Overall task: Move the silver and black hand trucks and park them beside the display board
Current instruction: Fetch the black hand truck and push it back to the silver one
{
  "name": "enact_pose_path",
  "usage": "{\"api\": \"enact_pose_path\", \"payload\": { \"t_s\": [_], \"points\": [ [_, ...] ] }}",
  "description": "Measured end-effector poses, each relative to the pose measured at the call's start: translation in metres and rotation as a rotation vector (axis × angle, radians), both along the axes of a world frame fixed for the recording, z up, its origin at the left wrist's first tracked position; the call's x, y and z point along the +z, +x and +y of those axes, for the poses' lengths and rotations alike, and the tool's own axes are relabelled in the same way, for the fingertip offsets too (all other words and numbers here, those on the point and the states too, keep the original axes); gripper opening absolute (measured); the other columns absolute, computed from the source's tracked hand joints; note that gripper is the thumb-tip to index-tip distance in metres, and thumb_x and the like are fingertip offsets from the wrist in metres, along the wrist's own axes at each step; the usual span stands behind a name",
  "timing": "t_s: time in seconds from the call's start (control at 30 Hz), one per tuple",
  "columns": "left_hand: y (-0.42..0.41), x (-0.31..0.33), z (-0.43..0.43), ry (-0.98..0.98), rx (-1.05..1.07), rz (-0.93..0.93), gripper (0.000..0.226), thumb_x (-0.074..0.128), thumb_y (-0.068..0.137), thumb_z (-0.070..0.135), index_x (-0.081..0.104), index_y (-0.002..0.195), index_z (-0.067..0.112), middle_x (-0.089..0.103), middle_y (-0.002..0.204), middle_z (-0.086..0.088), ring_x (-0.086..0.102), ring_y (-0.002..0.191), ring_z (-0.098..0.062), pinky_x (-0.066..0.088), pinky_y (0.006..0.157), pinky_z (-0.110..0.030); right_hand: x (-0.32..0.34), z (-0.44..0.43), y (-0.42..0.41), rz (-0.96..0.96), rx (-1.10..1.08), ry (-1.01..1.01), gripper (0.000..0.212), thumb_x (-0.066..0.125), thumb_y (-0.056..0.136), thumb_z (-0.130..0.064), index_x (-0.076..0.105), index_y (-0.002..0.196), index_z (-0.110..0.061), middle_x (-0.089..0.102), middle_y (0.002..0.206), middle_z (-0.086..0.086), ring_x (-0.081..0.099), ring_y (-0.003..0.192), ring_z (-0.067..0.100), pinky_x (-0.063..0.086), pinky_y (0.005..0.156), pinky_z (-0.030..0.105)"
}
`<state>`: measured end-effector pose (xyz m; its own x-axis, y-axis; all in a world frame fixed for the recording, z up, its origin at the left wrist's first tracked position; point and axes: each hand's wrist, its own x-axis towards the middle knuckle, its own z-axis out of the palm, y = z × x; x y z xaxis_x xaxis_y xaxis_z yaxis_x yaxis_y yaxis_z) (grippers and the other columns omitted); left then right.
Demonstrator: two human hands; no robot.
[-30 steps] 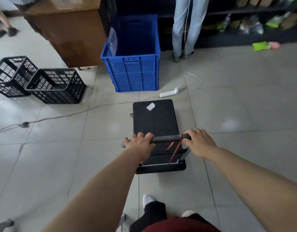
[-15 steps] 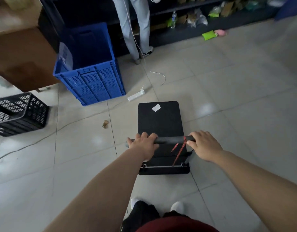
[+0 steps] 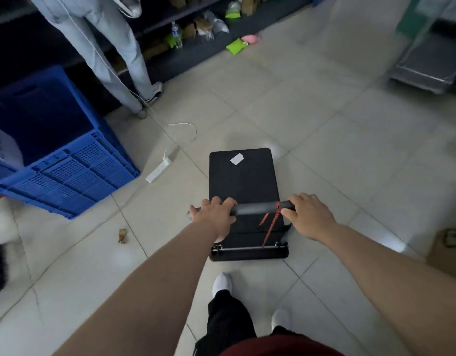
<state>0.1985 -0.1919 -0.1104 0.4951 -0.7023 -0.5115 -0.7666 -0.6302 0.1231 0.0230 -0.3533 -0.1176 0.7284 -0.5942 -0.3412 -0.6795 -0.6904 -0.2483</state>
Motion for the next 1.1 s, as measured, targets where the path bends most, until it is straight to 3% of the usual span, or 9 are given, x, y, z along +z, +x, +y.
{"api": "enact_pose_path", "payload": {
  "t_s": [0.5, 0.83, 1.1],
  "points": [
    [0.072, -0.01, -0.115, -0.03, -0.399, 0.014, 0.033, 0.031, 0.095, 0.049, 0.036, 0.125, 0.036, 0.043, 0.125, -0.004, 0.037, 0.116, -0.03, 0.022, 0.103, -0.064, -0.013, -0.027, 0.017, 0.007, -0.391, -0.043, 0.037, 0.036, 0.096, -0.043, 0.047, 0.123, -0.02, 0.056, 0.116, 0.009, 0.048, 0.107, 0.028, 0.041, 0.094, 0.038],
    [0.088, -0.012, -0.228, -0.031, -0.398, 0.003, 0.027, 0.033, 0.093, 0.048, 0.037, 0.119, 0.039, 0.044, 0.121, -0.003, 0.04, 0.111, -0.028, 0.026, 0.099, -0.058, -0.021, -0.134, 0.03, -0.076, -0.397, -0.134, 0.036, 0.038, 0.095, -0.044, 0.047, 0.122, -0.022, 0.057, 0.113, 0.007, 0.05, 0.104, 0.026, 0.04, 0.094, 0.038],
    [0.121, -0.004, -0.335, 0.038, -0.338, -0.044, 0.03, 0.034, 0.094, 0.045, 0.038, 0.123, 0.038, 0.044, 0.124, -0.003, 0.04, 0.114, -0.028, 0.028, 0.101, -0.054, -0.019, -0.247, 0.063, -0.117, -0.35, -0.062, 0.037, 0.038, 0.093, -0.047, 0.048, 0.121, -0.025, 0.058, 0.114, 0.004, 0.05, 0.107, 0.025, 0.041, 0.095, 0.038]
  ]
}}
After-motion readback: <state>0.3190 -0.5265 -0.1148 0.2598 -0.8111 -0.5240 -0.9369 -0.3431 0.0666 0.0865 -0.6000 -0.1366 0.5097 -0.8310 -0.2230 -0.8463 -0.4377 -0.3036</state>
